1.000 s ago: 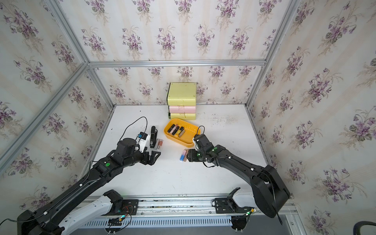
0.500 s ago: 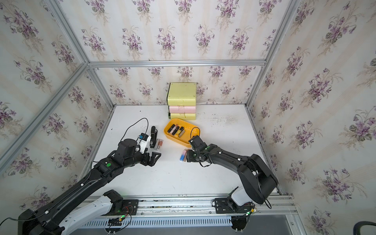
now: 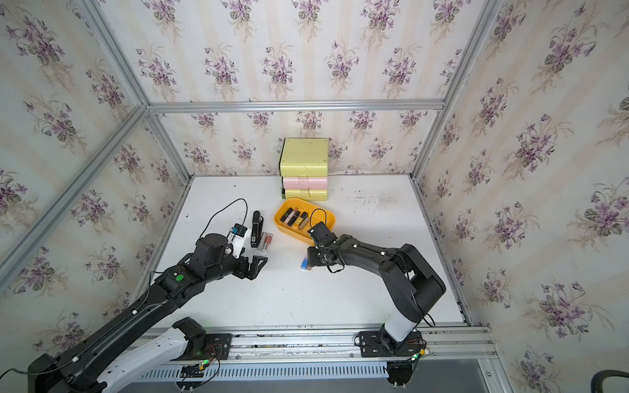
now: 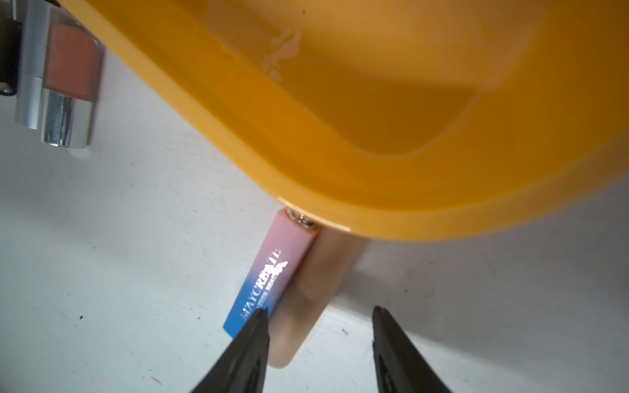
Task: Put the lipstick into the storage box
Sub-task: Pick up the lipstick at the center of the board.
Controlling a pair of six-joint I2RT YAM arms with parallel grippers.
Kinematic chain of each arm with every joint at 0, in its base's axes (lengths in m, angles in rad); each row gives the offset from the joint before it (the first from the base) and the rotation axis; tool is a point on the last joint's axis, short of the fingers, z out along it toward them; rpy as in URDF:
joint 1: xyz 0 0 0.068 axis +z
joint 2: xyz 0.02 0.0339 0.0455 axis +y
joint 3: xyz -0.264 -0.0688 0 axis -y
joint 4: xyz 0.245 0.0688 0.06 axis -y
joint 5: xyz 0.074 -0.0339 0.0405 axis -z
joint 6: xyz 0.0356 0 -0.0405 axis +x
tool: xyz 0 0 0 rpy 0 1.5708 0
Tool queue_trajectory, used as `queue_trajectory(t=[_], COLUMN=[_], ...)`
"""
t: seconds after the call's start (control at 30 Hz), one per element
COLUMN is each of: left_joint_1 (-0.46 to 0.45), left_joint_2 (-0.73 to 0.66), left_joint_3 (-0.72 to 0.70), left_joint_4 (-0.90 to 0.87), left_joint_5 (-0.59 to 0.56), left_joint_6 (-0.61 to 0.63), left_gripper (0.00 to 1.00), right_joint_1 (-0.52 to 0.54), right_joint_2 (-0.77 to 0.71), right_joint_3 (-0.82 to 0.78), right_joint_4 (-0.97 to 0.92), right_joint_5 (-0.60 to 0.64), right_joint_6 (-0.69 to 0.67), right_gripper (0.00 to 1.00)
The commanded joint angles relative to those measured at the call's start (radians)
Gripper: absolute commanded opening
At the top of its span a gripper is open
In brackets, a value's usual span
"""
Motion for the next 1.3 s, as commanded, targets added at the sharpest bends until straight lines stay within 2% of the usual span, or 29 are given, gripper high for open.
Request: queue_trajectory(t=[0.0,0.37,0.7,0.93,1.27], left_joint_1=[0.000,0.000,0.000,-0.001,0.000], left_joint_2=[-0.003,-0.009,-0.017,-0.019,-0.007], left_joint_3=[0.000,-0.007,-0.012,-0.016,-0.013], left_joint_4=[-0.002,-0.002,-0.004,0.002,0.013], left_joint_5=[-0.012,-0.017,-0.017,-0.015,-0.005], left_joint_6=[0.012,0.006,-0.002,-0.005,-0.007], left_gripper=[1.00,1.00,1.00,1.00,1.00], right_joint_1=[0.003,0.009,0.010,0.010,0.010], right_joint_2=[0.014,0.033,0.045,0.036,0.015], right_joint_3=[0.006,0.003,-0.005,-0.019,-0.065], right_joint_4=[-0.011,-0.027,-0.044,-0.083,-0.096], right_joint_5=[0.024,0.058,0.073,0.130,0.149], right_joint_6=[-0.020,-0.037,-0.043,-0.055,-0.058], right_gripper=[0.52,0.47,0.47,0.46,0.30])
